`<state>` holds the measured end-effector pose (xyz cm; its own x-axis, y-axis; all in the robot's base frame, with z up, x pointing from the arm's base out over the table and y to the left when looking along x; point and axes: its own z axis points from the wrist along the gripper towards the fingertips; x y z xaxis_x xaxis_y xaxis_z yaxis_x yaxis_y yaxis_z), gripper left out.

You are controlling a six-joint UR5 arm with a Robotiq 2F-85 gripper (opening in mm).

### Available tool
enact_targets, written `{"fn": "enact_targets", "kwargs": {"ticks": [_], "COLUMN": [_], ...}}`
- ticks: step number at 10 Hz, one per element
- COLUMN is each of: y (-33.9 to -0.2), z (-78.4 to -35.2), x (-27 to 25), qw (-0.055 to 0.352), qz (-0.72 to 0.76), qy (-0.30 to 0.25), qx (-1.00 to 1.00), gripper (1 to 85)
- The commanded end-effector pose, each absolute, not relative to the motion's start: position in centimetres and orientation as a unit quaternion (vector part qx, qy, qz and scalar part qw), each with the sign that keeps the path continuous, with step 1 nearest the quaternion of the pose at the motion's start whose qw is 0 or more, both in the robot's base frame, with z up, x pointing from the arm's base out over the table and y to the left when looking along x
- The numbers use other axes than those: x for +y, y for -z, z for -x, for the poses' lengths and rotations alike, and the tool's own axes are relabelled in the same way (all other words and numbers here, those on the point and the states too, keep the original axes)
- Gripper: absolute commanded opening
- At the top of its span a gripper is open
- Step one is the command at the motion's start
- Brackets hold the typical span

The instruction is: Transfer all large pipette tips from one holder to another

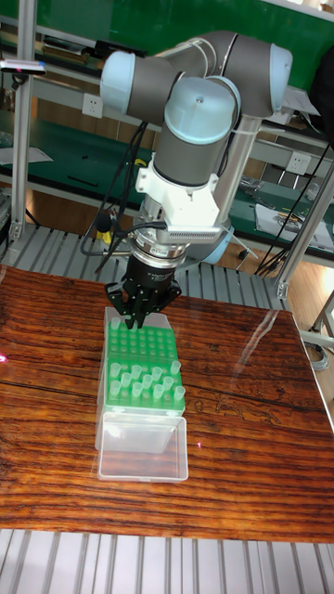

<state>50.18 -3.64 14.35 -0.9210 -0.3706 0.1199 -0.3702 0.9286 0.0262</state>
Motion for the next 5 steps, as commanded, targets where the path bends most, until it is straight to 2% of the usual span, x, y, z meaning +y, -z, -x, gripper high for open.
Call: {"fn": "enact_targets", "kwargs": {"ticks": [1,5], "y": [-14.73,-15.66], "z": [-50.24,-50.08], "x": [-3.29,-3.29], "qw": [0.059,0.06], "qz": [-0.186,-0.185], "qy": [0.009,0.01], "qx": [-0.981,-0.981], "gripper": [17.3,17.3]}}
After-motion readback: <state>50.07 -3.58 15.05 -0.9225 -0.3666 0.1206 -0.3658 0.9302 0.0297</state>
